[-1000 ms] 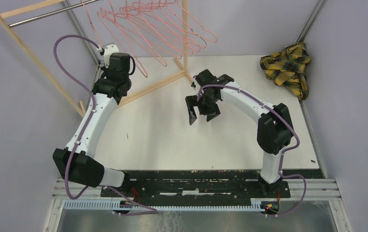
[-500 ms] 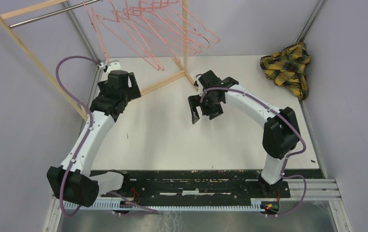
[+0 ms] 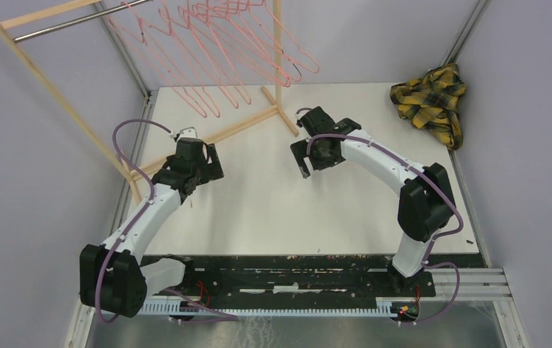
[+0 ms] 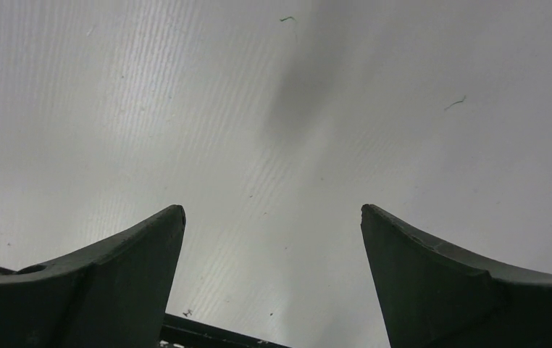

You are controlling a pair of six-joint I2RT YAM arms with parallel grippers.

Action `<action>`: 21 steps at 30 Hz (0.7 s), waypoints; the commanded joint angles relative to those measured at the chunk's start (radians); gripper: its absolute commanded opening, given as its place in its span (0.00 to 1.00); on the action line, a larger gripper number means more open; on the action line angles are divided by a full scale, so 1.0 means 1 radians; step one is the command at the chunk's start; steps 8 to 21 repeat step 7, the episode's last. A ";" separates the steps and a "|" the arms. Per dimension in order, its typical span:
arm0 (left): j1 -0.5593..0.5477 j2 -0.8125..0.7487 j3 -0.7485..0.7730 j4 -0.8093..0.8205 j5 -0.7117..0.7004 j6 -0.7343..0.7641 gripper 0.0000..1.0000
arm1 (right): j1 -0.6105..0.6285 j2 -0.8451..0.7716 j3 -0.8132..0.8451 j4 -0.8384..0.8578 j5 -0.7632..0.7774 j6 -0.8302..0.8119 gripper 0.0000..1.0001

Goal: Organize the hangers

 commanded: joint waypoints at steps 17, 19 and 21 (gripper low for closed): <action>-0.001 0.102 -0.073 0.253 0.092 0.024 0.99 | -0.014 -0.039 -0.019 0.092 0.119 -0.042 1.00; -0.001 0.102 -0.073 0.253 0.092 0.024 0.99 | -0.014 -0.039 -0.019 0.092 0.119 -0.042 1.00; -0.001 0.102 -0.073 0.253 0.092 0.024 0.99 | -0.014 -0.039 -0.019 0.092 0.119 -0.042 1.00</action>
